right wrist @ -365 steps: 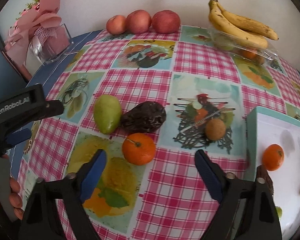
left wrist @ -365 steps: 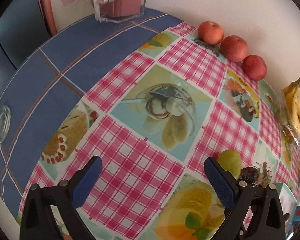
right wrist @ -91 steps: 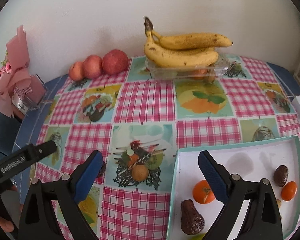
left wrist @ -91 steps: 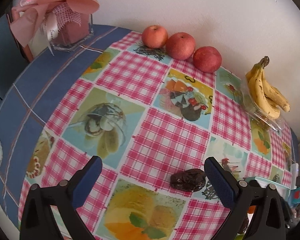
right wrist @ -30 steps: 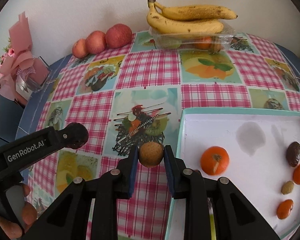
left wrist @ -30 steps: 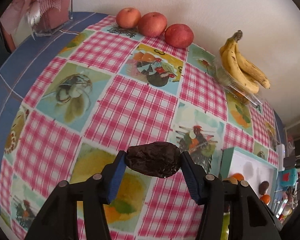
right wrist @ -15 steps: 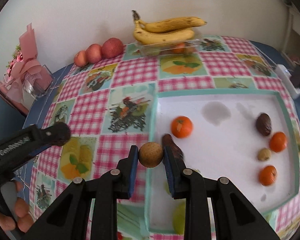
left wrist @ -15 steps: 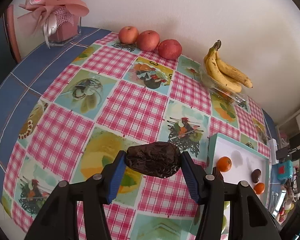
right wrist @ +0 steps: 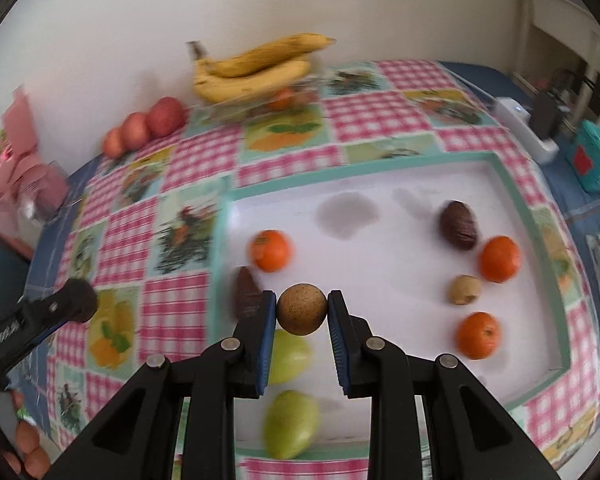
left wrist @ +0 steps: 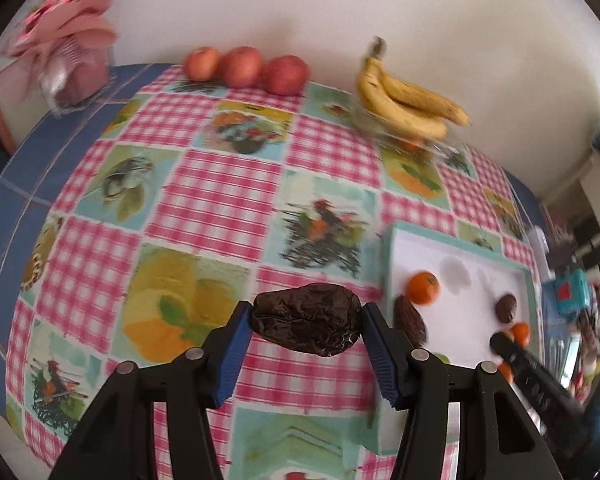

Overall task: Organize fruits
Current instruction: 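Carry the dark brown fruit with the left tool into the white tray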

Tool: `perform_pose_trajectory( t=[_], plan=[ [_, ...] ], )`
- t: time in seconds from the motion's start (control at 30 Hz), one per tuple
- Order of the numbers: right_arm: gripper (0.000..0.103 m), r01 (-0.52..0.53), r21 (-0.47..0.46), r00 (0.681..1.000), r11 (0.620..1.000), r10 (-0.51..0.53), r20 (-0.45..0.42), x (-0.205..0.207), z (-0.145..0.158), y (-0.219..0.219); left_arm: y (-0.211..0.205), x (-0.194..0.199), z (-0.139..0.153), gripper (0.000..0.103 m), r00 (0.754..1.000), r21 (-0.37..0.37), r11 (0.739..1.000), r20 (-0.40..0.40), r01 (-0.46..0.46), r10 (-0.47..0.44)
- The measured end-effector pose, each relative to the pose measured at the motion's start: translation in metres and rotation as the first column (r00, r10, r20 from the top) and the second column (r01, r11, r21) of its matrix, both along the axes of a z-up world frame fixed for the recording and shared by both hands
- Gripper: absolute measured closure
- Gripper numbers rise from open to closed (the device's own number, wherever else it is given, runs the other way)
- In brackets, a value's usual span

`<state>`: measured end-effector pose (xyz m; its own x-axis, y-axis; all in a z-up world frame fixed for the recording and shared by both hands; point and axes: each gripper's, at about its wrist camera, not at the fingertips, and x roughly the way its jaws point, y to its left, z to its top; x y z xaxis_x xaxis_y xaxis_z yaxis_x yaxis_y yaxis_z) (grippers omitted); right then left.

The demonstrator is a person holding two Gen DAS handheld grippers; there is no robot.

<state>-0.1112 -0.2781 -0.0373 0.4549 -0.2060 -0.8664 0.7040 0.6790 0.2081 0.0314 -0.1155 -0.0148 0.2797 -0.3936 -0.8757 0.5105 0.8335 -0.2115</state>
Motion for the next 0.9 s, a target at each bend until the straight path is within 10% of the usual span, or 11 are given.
perform_pose_trajectory(
  t=[0.37, 0.9],
  plan=[
    [0.076, 0.218, 0.019, 0.976, 0.976, -0.218, 0.011, -0.055, -0.003, -0.058, -0.072, -0.065, -0.009, 0.045, 0.963, 0.013, 0.963, 0.003, 0.268, -0.268],
    [0.076, 0.264, 0.029, 0.963, 0.964, -0.265, 0.045, -0.066, -0.009, -0.078, -0.121, -0.084, -0.026, 0.045, 0.923, 0.017, 0.927, 0.094, 0.374, -0.374]
  ],
)
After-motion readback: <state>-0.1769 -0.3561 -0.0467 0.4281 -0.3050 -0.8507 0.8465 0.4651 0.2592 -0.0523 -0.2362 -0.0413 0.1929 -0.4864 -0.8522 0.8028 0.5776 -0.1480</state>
